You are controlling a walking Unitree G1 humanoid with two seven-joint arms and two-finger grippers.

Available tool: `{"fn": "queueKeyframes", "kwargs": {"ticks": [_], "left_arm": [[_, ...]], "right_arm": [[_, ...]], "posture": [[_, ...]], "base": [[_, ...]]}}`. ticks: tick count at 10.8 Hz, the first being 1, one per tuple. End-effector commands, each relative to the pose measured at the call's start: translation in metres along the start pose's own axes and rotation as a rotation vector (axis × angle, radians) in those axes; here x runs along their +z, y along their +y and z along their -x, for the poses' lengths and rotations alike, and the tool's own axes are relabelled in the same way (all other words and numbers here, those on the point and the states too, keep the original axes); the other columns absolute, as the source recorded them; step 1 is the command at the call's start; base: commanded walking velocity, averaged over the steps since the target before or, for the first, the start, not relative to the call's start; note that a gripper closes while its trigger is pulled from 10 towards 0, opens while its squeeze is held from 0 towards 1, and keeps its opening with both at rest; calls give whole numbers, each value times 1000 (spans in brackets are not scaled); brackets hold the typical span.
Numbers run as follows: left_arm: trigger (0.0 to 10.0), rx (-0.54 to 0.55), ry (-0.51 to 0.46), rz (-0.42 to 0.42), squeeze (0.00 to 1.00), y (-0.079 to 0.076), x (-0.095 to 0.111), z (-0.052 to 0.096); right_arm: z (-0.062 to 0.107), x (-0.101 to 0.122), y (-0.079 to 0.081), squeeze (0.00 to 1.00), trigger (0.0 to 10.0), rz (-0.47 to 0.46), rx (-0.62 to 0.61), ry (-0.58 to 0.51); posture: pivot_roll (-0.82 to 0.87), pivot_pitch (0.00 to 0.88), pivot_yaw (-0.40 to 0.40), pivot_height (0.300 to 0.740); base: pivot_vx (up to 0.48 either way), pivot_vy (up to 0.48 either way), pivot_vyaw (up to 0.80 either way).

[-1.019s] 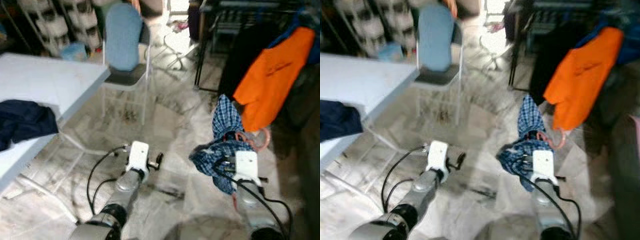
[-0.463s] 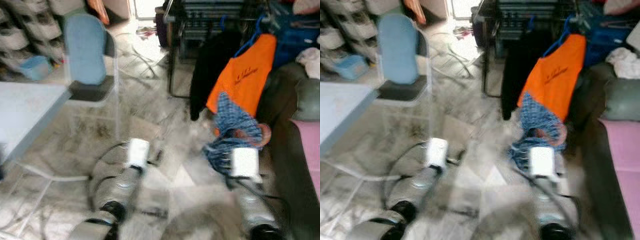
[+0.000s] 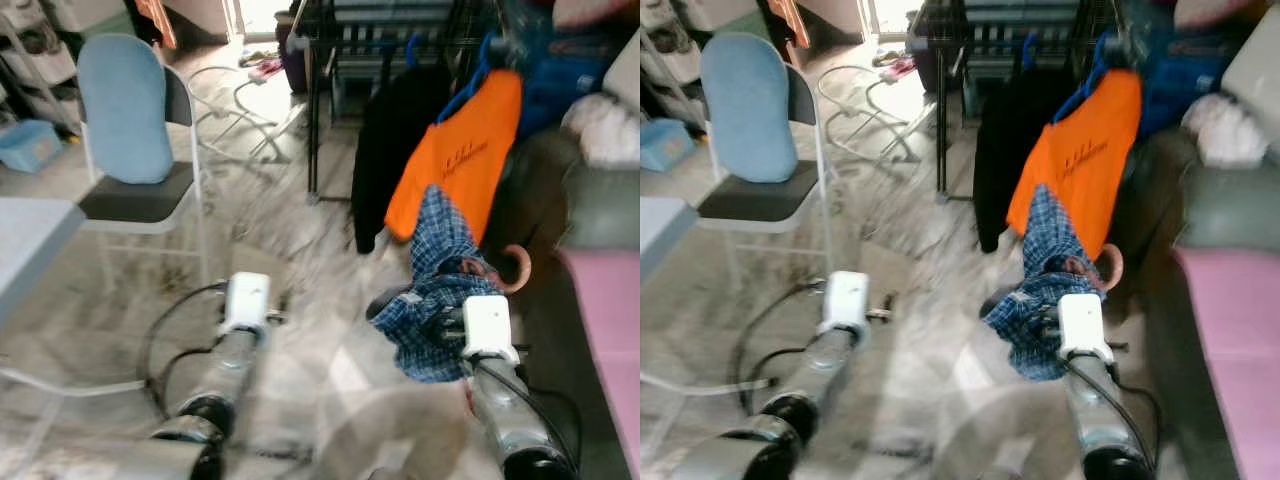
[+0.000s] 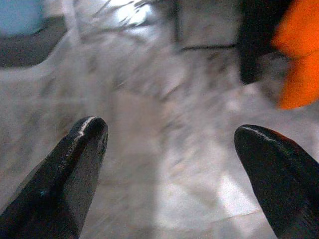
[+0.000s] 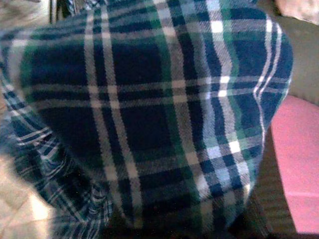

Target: Hang hanger

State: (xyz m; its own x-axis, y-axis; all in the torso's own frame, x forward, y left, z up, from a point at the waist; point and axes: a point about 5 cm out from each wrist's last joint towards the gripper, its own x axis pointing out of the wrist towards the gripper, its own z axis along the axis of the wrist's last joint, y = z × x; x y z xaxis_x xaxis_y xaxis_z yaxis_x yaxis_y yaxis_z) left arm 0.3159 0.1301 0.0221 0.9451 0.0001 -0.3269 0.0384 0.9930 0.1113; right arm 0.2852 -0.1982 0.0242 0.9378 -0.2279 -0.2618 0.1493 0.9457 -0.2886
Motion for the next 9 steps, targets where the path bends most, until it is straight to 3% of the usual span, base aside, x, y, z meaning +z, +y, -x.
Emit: {"fn": "queueKeyframes", "kwargs": {"ticks": [1, 4, 6, 8, 9], "left_arm": [[10000, 46, 63, -21, 0, 8, -15, 5], [10000, 99, 103, -59, 0, 39, -28, 10], [10000, 111, 160, -80, 0, 45, -47, 20], [10000, 145, 196, 16, 0, 52, -59, 27], [10000, 116, 171, 18, 0, 46, -56, 25]], "right_arm": [[3, -2, 12, 0, 10000, 5, 55, -1], [5, -7, 30, 0, 10000, 19, 156, 6], [1, -10, 35, 0, 10000, 26, 169, 42], [-3, -8, 31, 0, 10000, 15, 147, 36], [-2, -10, 30, 0, 10000, -6, 141, 48]], "posture": [[-195, 87, 37, 740], [-89, 72, -25, 740], [-48, 64, -30, 740], [-49, 57, -23, 740], [-51, 56, -18, 740]], "base": [[0, 0, 0], [0, 0, 0], [0, 0, 0], [0, 0, 0], [0, 0, 0]]}}
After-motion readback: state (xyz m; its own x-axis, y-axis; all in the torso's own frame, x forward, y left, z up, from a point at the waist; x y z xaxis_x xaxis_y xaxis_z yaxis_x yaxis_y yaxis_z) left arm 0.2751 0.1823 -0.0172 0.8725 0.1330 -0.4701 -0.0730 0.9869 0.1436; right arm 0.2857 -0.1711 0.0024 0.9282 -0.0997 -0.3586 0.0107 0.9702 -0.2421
